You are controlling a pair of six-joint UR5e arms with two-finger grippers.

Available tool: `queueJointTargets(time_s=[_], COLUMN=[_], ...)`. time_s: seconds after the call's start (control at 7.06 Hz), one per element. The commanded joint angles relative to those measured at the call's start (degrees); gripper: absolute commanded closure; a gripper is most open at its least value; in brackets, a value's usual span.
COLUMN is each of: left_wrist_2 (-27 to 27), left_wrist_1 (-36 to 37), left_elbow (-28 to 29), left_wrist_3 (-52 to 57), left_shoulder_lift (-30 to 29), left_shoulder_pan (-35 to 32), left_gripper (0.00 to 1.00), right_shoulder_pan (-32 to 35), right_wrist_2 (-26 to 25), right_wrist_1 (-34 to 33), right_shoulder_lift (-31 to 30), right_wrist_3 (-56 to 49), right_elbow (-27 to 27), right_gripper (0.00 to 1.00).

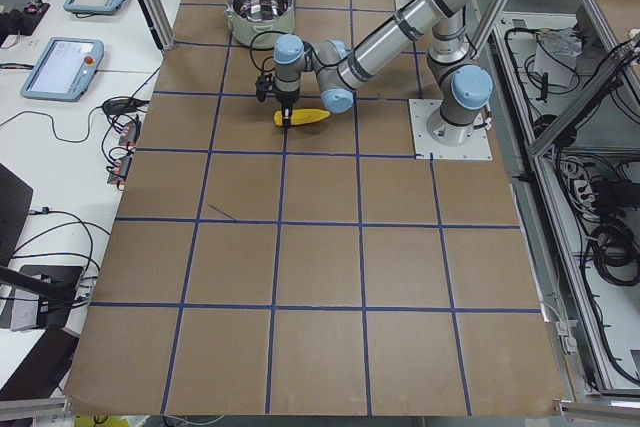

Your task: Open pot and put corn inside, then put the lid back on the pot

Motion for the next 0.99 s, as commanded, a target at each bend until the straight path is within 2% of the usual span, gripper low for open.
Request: queueJointTargets(time_s=[0.0,0.14,0.28,0.57,0.85], left_wrist_2=[-0.4,-0.5,-0.3,-1.1,-4.0], left_wrist_1=[-11.4,-24.2,-30.7,-32.0,-31.7], left_elbow=[6.2,13.1,18.9,28.1,39.9], left_wrist_3=[-8.7,-11.3,-17.0,-33.3,-46.3], left_shoulder_lift=[3.8,7.5,8.8,4.7,-4.3], left_shoulder_pan=[-1.3,-3.9,-7.9,-18.9,-26.5], left_gripper=[0.82,0.82,0.82,0.82,0.82], right_shoulder_pan=[0.1,0.2,0.2,0.3,0.3], right_wrist_2=[0.0,0.0,0.0,0.0,0.0], right_wrist_1=[0.0,0.0,0.0,0.0,0.0], right_shoulder_lift=[0.0,0.0,0.0,0.0,-0.1], right_wrist_3=[0.0,0.0,0.1,0.1,0.1], right_elbow=[-0.1,-0.1,-0.1,-0.1,-0.1], right_gripper=[0.90,0.90,0.90,0.90,0.90])
